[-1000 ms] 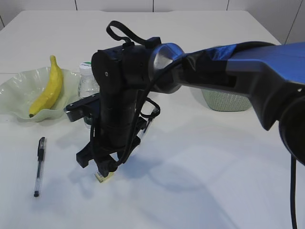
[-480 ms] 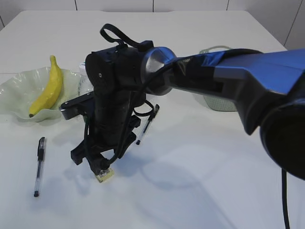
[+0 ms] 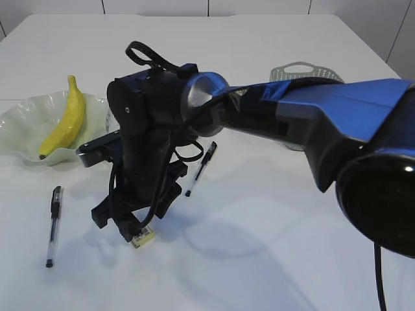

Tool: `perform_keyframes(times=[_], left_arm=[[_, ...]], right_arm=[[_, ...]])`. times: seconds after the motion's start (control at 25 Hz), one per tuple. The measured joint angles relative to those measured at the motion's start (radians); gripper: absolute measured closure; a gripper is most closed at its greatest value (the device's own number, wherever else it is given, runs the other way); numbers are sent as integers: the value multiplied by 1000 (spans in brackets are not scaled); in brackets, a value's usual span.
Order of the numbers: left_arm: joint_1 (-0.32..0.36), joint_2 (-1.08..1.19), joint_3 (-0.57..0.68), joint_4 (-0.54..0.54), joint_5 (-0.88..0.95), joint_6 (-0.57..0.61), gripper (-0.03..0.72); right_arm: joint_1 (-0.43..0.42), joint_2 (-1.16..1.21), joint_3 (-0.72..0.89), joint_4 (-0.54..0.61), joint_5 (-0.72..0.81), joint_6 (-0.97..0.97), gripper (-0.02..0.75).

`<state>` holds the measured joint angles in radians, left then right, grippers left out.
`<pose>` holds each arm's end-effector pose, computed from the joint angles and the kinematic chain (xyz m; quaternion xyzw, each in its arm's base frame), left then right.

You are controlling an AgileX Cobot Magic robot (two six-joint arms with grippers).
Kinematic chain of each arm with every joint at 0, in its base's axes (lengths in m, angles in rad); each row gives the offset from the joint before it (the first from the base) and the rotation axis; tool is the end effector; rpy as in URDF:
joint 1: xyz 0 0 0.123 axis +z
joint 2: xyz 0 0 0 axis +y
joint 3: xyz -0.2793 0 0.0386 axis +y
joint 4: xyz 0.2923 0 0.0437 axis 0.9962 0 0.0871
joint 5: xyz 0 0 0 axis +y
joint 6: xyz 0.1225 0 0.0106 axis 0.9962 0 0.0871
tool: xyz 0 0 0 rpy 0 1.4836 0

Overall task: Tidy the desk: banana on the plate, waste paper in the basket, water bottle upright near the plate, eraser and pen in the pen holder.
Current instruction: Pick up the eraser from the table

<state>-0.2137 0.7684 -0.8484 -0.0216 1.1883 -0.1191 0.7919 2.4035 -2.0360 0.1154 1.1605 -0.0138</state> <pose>0.1734 -0.0402 0.3069 0.0443 0.9614 -0.0555 0.2659 0.3681 0.3914 0.0969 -0.3726 0.9241 0.0748 0.0394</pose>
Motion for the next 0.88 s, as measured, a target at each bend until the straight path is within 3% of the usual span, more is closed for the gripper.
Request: perform_keyframes(times=[0.68,0.88], left_arm=[[0,0,0,2,-5,0,129],[0,0,0,2,-7,0,129]], right_arm=[[0,39,-2,21,1,4,239],[0,41,-2,21,8,4,349]])
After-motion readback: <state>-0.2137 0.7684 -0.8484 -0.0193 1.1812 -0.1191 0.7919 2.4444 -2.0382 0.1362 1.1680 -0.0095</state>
